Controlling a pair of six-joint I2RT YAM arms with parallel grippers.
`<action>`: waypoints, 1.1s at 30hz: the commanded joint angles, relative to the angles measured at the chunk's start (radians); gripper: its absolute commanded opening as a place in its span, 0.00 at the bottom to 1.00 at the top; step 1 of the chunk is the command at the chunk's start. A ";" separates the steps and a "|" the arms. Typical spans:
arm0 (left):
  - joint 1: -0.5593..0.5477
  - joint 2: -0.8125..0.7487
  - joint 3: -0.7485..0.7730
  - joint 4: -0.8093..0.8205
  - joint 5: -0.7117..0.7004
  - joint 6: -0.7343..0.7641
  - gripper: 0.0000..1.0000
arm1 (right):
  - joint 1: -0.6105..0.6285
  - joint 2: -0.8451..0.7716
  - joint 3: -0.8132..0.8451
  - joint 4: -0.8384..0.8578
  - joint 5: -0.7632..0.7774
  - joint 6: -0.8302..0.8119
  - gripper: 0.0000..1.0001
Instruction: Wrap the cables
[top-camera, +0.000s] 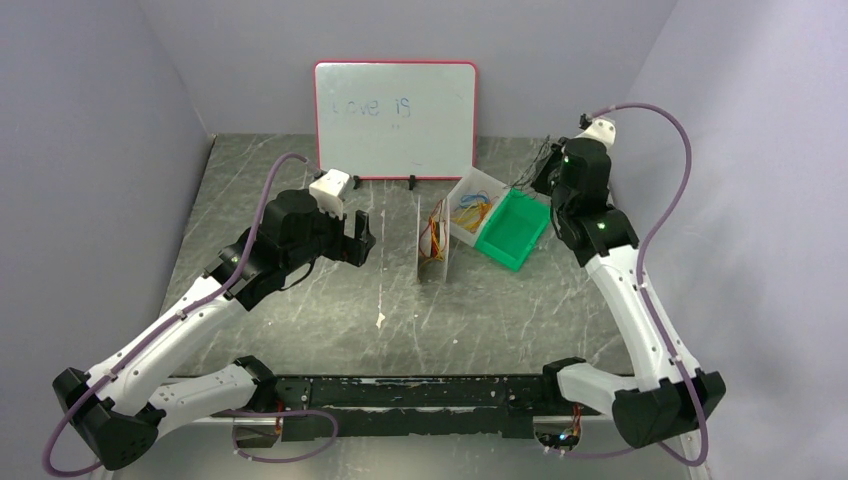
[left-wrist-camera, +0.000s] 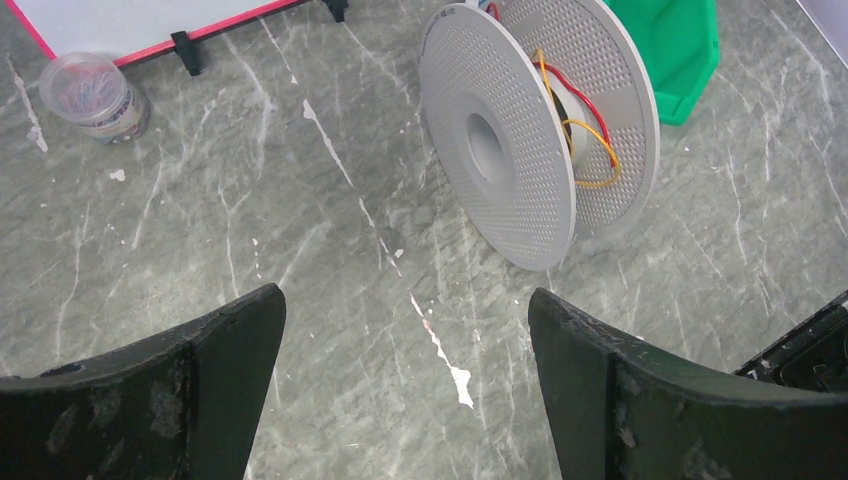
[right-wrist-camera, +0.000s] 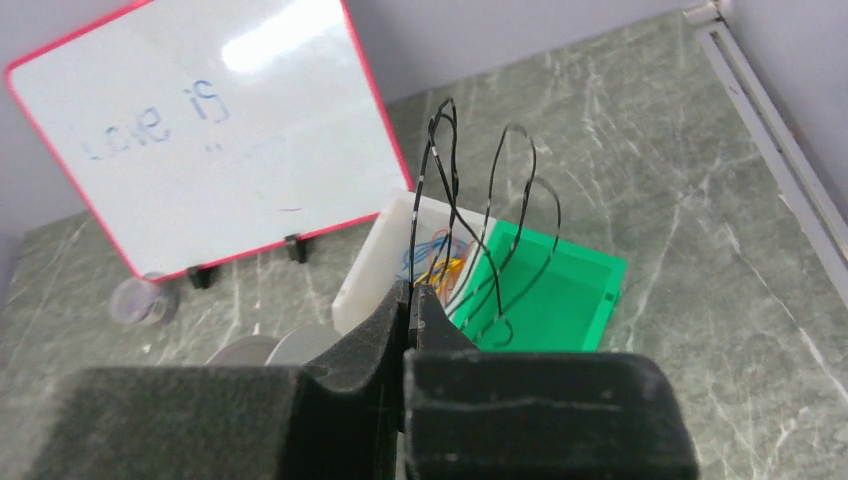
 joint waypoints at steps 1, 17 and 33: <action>-0.006 -0.008 0.018 0.021 0.032 0.000 0.95 | 0.013 -0.048 0.033 -0.061 -0.109 -0.026 0.00; -0.006 -0.071 0.108 0.016 0.214 -0.008 0.96 | 0.037 -0.174 0.008 0.002 -0.834 -0.147 0.00; -0.007 -0.119 0.282 -0.038 0.444 0.006 0.99 | 0.325 -0.143 -0.008 0.092 -1.124 -0.200 0.00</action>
